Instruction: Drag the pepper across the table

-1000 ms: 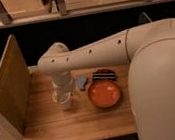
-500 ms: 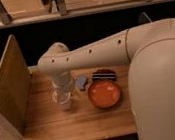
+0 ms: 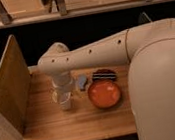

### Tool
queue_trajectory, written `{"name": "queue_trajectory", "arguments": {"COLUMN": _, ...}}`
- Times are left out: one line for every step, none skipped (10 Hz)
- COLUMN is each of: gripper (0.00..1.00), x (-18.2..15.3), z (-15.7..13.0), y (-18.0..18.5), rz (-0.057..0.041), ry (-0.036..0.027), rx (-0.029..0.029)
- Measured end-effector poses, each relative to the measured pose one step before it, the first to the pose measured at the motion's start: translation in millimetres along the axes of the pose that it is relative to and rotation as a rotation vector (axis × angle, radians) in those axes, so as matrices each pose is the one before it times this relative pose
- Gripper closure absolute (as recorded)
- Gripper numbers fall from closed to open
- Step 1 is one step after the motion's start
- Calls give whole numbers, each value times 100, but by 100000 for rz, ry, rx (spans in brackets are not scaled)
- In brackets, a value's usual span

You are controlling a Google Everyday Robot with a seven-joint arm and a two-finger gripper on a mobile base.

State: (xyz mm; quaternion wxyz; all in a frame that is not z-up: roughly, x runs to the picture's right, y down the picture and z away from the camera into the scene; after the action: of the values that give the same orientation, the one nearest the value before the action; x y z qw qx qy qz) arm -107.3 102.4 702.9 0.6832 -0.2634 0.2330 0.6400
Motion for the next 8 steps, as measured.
{"name": "queue_trajectory", "arguments": {"gripper": 35, "x": 0, "z": -4, "y": 0, "rz": -2, "ry": -6, "rx": -1}}
{"name": "queue_trajectory", "arguments": {"gripper": 35, "x": 2, "z": 4, "y": 1, "rz": -6, "ry": 8, "rx": 4}}
{"name": "queue_trajectory", "arguments": {"gripper": 35, "x": -1, "z": -2, "y": -1, "rz": 5, "ry": -2, "rx": -1}}
{"name": "queue_trajectory", "arguments": {"gripper": 35, "x": -1, "z": 1, "y": 0, "rz": -1, "ry": -1, "rx": 1}}
{"name": "queue_trajectory", "arguments": {"gripper": 35, "x": 1, "z": -1, "y": 0, "rz": -4, "ry": -1, "rx": 0}}
{"name": "queue_trajectory", "arguments": {"gripper": 35, "x": 0, "z": -1, "y": 0, "rz": 5, "ry": -2, "rx": -4}}
{"name": "queue_trajectory", "arguments": {"gripper": 35, "x": -3, "z": 3, "y": 5, "rz": -63, "ry": -19, "rx": 22}}
{"name": "queue_trajectory", "arguments": {"gripper": 35, "x": -61, "z": -34, "y": -17, "rz": -749, "ry": -312, "rx": 169}}
